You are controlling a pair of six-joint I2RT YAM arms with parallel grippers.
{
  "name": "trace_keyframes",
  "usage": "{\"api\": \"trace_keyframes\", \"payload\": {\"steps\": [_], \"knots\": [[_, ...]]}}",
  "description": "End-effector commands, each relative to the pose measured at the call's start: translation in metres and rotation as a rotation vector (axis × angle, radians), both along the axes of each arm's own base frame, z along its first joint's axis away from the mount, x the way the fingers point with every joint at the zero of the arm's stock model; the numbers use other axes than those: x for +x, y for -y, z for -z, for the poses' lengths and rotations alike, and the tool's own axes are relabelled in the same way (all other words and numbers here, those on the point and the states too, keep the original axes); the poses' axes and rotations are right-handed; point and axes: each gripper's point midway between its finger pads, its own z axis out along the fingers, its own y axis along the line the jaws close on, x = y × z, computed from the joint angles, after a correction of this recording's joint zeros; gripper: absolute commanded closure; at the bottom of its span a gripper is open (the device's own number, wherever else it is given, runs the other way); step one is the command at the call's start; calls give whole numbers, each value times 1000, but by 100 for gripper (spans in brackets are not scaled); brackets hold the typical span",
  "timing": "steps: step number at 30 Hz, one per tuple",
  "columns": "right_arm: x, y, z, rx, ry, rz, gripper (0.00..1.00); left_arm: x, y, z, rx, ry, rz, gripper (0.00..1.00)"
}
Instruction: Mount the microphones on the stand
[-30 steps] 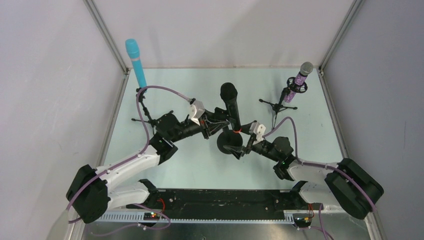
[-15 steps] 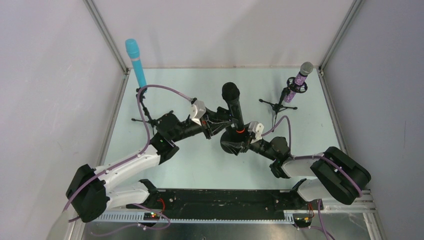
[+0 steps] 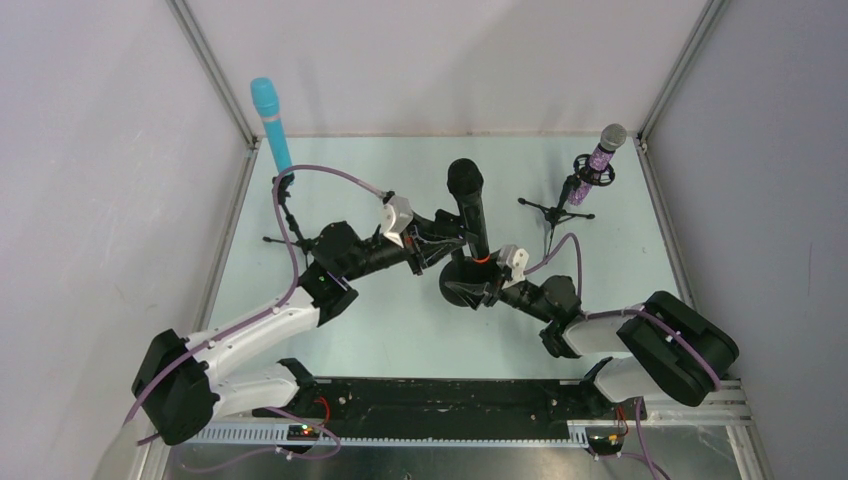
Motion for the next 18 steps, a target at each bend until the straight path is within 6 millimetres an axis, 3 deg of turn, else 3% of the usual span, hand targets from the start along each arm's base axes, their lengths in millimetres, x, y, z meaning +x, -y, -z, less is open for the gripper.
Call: {"api": "trace_keyframes", "payload": {"steps": [1,18], "knots": [[0,4,4,2,2,18,41,-19,-20,-109,-234,235,-17,100],[-9,4,35,-61,-58,-12,43,-33,-34,-154,-307,318,-18,100]]}}
